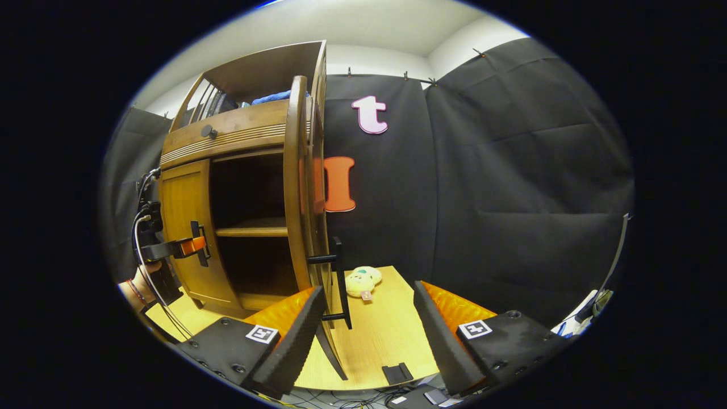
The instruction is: Open the right door of the double-door shoe cabinet with the right hand, and open the left door with the left hand.
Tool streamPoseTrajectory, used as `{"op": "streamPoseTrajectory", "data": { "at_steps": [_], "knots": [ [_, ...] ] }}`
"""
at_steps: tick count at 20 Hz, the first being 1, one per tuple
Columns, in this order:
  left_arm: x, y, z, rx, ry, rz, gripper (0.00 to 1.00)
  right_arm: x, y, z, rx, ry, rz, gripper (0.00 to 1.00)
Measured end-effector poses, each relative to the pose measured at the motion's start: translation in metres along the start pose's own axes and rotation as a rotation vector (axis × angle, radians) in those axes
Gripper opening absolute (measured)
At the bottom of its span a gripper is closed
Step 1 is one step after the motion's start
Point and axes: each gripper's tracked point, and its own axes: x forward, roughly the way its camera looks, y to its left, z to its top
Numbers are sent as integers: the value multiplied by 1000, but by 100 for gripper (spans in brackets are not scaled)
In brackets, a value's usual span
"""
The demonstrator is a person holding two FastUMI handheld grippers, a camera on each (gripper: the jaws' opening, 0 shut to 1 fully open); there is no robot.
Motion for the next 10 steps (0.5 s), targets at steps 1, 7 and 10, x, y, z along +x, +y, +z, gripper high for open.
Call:
{"op": "streamPoseTrajectory", "data": {
  "at_steps": [1, 7, 10],
  "knots": [
    [3, 1, -3, -4, 6, -2, 92, 0, 0, -1, 2, 2, -1, 100],
    [10, 1, -13, -34, 15, -17, 78, -4, -5, -8, 21, 18, -17, 100],
    [13, -5, -12, -28, 6, -32, 67, -5, -3, -9, 27, 27, -22, 94]
  ]
}}
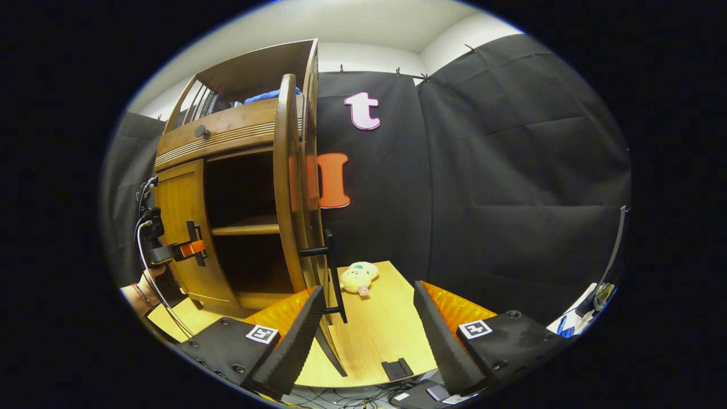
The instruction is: Open the right door of the double-door shoe cabinet with the right hand, and open the left door with the left hand.
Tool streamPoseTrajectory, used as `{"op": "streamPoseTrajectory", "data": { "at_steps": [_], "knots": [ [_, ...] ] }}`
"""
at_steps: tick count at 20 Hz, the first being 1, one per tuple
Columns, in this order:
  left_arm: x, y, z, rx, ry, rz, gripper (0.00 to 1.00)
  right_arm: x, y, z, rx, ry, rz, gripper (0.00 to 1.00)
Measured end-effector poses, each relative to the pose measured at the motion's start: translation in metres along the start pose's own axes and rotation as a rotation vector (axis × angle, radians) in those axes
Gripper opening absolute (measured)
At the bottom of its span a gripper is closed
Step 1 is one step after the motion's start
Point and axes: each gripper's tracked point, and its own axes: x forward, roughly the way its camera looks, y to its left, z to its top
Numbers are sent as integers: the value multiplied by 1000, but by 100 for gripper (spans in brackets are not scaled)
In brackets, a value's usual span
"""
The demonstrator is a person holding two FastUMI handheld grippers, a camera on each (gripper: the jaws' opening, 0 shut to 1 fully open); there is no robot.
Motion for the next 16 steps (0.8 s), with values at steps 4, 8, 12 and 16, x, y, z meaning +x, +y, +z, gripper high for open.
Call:
{"op": "streamPoseTrajectory", "data": {
  "at_steps": [4, 8, 12, 16],
  "knots": [
    [3, -6, 8, 60, -23, -12, 47, -2, 4, -2, 1, 4, -5, 100],
    [6, -4, 10, 95, -24, -13, 38, -4, 8, -2, 3, 7, -13, 100],
    [5, -5, 8, 152, -12, -37, 33, -7, 14, -6, 16, 18, -13, 100],
    [4, -4, 7, 145, 17, -33, 23, -13, 31, -6, 32, 17, -2, 100]
  ]
}}
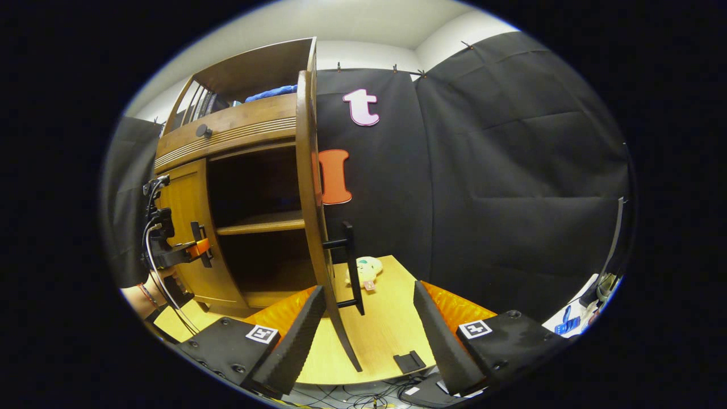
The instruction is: Open the right door of the double-door shoe cabinet with the right hand, and open the left door with the left hand.
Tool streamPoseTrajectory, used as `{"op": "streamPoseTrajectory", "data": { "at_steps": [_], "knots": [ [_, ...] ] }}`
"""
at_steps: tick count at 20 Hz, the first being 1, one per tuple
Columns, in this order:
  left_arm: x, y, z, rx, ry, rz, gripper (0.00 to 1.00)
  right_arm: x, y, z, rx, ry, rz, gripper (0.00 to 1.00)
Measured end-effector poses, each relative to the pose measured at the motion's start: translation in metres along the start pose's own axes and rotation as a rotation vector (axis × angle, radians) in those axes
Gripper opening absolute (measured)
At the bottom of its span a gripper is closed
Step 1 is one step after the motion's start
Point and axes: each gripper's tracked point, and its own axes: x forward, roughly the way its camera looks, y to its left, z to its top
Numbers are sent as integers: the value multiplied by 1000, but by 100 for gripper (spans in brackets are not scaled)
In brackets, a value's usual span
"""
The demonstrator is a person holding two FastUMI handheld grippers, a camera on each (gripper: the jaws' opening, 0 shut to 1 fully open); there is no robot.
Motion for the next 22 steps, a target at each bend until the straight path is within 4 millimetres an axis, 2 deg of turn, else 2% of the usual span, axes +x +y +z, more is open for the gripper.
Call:
{"op": "streamPoseTrajectory", "data": {
  "at_steps": [1, 2, 3, 8, 13, 19, 20, 21, 22],
  "knots": [
    [-3, 0, 0, -3, 3, -6, 20, -2, 4, 1, 1, -4, 3, 93],
    [-9, -1, 0, -2, 1, -14, 18, -5, 9, 1, -1, -10, 7, 93],
    [-15, -1, 0, 0, 2, -24, 17, -7, 13, 2, -5, -14, 10, 100],
    [-54, 6, 2, 1, 2, -79, 16, -15, 27, 3, -20, -30, 14, 100],
    [-93, 23, 5, -8, -3, -94, 15, -17, 32, 1, -26, -25, 0, 100],
    [-122, 41, 7, -38, 1, -98, 14, -19, 50, 8, -33, -46, 3, 100],
    [-126, 44, 7, -40, 2, -97, 14, -19, 55, 9, -38, -51, 7, 93],
    [-131, 49, 6, -38, 4, -97, 14, -19, 59, 10, -44, -54, 10, 100],
    [-137, 53, 5, -32, 5, -98, 14, -19, 64, 10, -48, -56, 14, 100]
  ]
}}
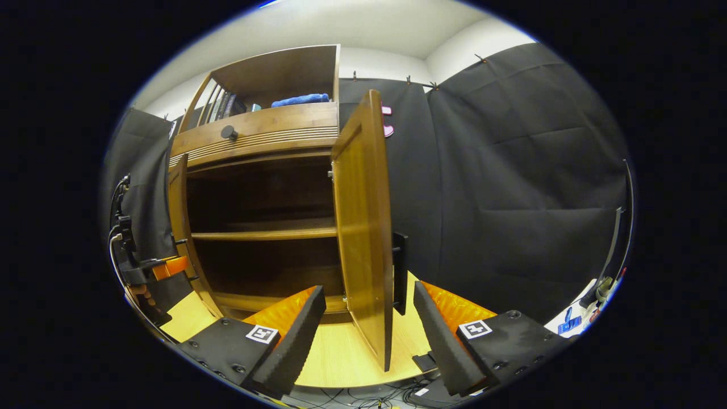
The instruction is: Open the right door of the double-door shoe cabinet with the right hand, and open the left door with the left hand.
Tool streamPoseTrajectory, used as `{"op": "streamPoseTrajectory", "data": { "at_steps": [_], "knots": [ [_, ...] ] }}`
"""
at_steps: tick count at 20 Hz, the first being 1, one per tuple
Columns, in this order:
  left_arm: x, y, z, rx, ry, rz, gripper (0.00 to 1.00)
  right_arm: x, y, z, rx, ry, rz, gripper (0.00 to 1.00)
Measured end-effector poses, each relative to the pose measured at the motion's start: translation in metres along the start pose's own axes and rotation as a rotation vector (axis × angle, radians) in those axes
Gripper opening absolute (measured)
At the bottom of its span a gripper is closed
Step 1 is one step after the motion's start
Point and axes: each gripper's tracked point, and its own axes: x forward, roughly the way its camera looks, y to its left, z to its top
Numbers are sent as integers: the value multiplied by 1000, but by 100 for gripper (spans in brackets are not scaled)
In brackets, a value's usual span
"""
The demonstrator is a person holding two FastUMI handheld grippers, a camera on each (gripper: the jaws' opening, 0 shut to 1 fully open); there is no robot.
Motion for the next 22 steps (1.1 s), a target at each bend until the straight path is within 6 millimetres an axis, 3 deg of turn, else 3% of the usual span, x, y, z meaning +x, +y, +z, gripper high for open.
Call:
{"op": "streamPoseTrajectory", "data": {
  "at_steps": [6, 9, 11, 12, 13, 14, 16, 17, 18, 19, 22],
  "knots": [
    [-32, 22, 1, 6, 5, -10, 15, 8, 38, -2, -8, 3, 41, 100],
    [-45, 36, 4, 28, 8, 3, 10, 15, 61, -2, -12, 4, 63, 100],
    [-51, 47, 5, 22, 12, 6, 6, 18, 75, -3, -17, 2, 76, 93],
    [-54, 53, 6, 13, 15, 4, 6, 19, 83, -4, -18, 1, 83, 100],
    [-57, 57, 7, 12, 20, 0, 5, 21, 92, -3, -19, 0, 90, 94],
    [-61, 62, 7, 20, 21, -4, 5, 24, 100, -4, -19, 0, 97, 100],
    [-69, 72, 7, 43, 24, -10, 4, 26, 115, -6, -22, 2, 112, 100],
    [-72, 78, 7, 44, 27, -13, 3, 27, 124, -7, -22, 2, 120, 100],
    [-76, 86, 7, 37, 29, -15, 7, 28, 131, -8, -21, 4, 128, 94],
    [-79, 92, 8, 31, 29, -12, 2, 29, 140, -10, -19, 7, 139, 95],
    [-94, 125, 11, 42, 27, 35, 2, 28, 166, -12, -18, 8, 168, 100]
  ]
}}
